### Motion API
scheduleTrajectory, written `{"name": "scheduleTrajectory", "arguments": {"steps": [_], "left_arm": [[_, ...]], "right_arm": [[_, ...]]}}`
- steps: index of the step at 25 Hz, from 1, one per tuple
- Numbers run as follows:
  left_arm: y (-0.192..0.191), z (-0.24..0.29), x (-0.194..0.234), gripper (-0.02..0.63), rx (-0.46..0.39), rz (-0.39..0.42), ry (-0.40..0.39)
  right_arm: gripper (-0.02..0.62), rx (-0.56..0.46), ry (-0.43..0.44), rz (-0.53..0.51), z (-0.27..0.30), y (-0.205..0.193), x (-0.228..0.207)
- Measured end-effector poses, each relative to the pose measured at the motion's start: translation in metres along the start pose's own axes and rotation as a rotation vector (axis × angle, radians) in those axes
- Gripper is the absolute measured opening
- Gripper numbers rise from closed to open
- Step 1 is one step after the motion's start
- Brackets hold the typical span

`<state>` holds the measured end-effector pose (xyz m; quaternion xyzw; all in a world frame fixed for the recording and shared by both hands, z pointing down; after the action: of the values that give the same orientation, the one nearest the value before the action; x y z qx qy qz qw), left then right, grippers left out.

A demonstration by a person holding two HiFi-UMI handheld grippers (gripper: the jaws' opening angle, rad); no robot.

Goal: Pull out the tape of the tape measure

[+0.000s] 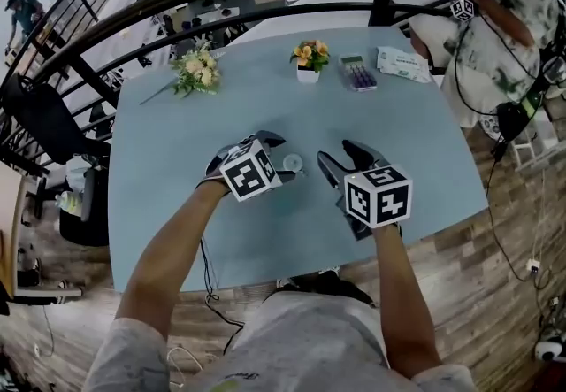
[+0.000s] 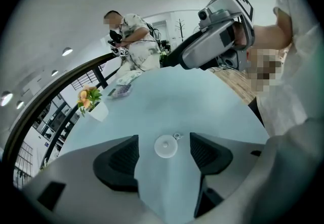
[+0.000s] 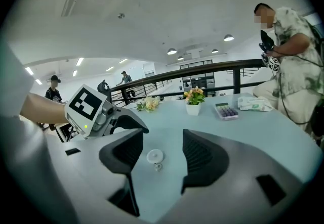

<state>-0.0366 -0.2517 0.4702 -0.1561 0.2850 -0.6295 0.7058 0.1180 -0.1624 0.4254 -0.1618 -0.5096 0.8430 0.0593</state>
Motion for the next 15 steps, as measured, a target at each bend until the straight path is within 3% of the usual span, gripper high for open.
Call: {"name": "scheduleTrajectory", "arguments": {"steps": [7, 15], "left_arm": [[-0.007, 0.029, 0.003, 0.333, 0.004, 0.048, -0.137], [-0.023, 0.057, 0.011, 0.316, 0.027, 0.045, -0.211]], "right_arm": [[0.229, 0.048, -0.034, 0.033, 0.003, -0.019, -0.005], [0.229, 0.070, -0.068, 0.048, 0.008, -0.030, -0.009]]}}
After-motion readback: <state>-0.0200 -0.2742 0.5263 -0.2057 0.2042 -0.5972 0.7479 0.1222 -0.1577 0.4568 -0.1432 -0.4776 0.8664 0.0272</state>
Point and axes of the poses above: the fingertips, and each gripper's own axes: z forward along the fingers, x to its left, y out of its top, the point moved 9 cm from there along -z, backward along the fingers, and after that the axes turned 1 degree about -x, right-handed, at the moved point
